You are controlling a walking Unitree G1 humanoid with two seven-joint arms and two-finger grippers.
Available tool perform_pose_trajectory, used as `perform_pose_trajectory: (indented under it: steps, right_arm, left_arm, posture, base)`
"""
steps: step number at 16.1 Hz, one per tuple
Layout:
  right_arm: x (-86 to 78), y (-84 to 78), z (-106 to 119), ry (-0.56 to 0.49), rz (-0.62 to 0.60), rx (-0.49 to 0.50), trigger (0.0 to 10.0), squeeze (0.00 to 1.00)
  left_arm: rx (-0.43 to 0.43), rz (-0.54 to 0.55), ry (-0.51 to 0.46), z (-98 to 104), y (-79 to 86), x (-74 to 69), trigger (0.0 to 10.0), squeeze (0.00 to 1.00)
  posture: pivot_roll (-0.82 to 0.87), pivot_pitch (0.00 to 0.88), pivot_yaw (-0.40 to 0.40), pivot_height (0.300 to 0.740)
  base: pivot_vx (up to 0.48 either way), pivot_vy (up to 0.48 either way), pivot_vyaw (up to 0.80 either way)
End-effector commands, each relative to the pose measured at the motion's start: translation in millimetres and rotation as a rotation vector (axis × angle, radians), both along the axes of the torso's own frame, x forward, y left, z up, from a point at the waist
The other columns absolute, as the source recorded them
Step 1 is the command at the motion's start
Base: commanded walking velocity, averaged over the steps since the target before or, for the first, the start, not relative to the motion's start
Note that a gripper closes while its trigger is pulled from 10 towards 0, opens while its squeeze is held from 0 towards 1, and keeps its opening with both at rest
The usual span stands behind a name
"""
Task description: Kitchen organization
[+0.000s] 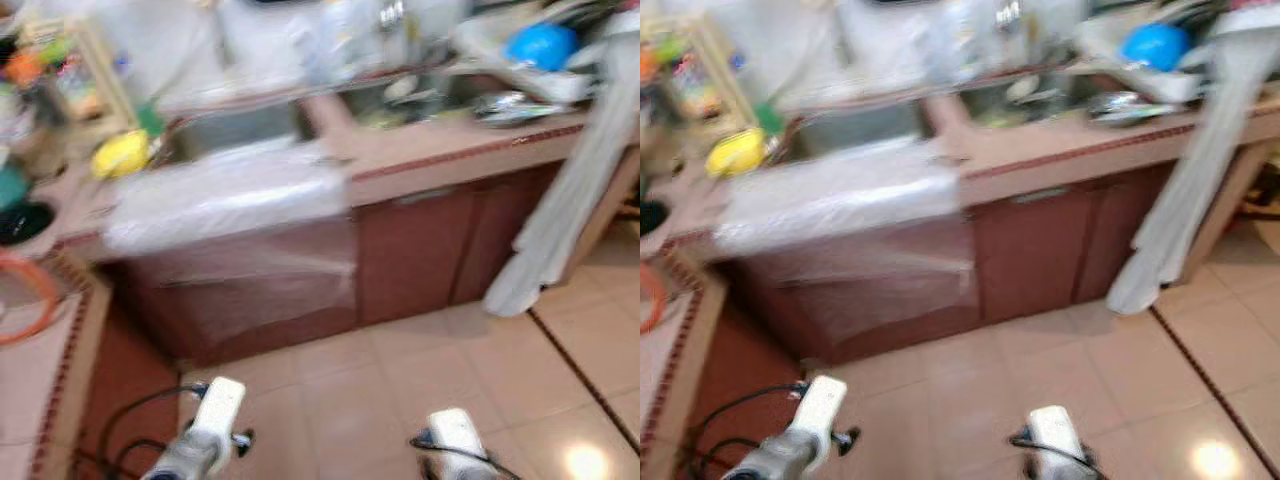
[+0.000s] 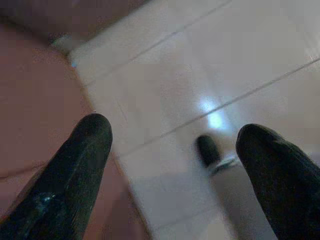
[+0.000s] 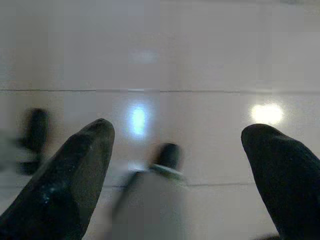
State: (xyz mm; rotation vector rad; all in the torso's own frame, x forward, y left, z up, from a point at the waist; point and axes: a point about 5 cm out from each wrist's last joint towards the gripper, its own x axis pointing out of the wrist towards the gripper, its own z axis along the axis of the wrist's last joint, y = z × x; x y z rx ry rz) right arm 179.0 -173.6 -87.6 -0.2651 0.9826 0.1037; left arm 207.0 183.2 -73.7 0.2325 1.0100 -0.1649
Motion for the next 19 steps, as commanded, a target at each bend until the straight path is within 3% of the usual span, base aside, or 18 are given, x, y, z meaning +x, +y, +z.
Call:
perform_pose_trajectory:
  steps: [1,7,11,14,16,19]
  right_arm:
    - [1.6,-5.7,1,-0.005,0.003,-0.013,10.0,0.0]
    - [7.6,-16.4,6,0.0,0.119,-0.063,10.0,0.0]
    - [20.2,-21.6,13,-0.022,0.145,-0.084,10.0,0.0]
    - [26.2,-19.2,16,-0.042,0.131,-0.066,10.0,0.0]
    - [25.9,-18.0,15,-0.038,0.143,-0.063,10.0,0.0]
    - [18.1,-19.8,11,-0.013,0.144,-0.079,10.0,0.0]
  left_arm:
    - [0.001,0.002,-0.011,1,-2.3,3.1,10.0,0.0]
    - [-0.058,0.104,-0.009,-3,-9.2,-3.1,10.0,0.0]
    - [-0.073,0.159,-0.01,-6,-6.7,-9.2,10.0,0.0]
    - [-0.01,0.048,-0.084,5,-4.3,9.2,10.0,0.0]
    - [-0.022,0.039,-0.118,12,-0.6,19.3,10.0,0.0]
    - [-0.011,0.058,-0.056,3,9.3,2.7,10.0,0.0]
  posture:
    - [-0.04,0.0,0.106,0.74]
    - [0.03,0.0,-0.017,0.74]
    - [0.05,0.0,-0.041,0.74]
    - [0.12,0.0,-0.085,0.74]
    - [0.11,0.0,-0.044,0.74]
    - [0.08,0.0,0.003,0.74]
  base:
    - [0.0,0.0,0.0]
    - [0.0,0.0,0.0]
    - [0.0,0.0,0.0]
    - [0.0,0.0,0.0]
    - [0.0,0.0,0.0]
    - [0.0,0.0,0.0]
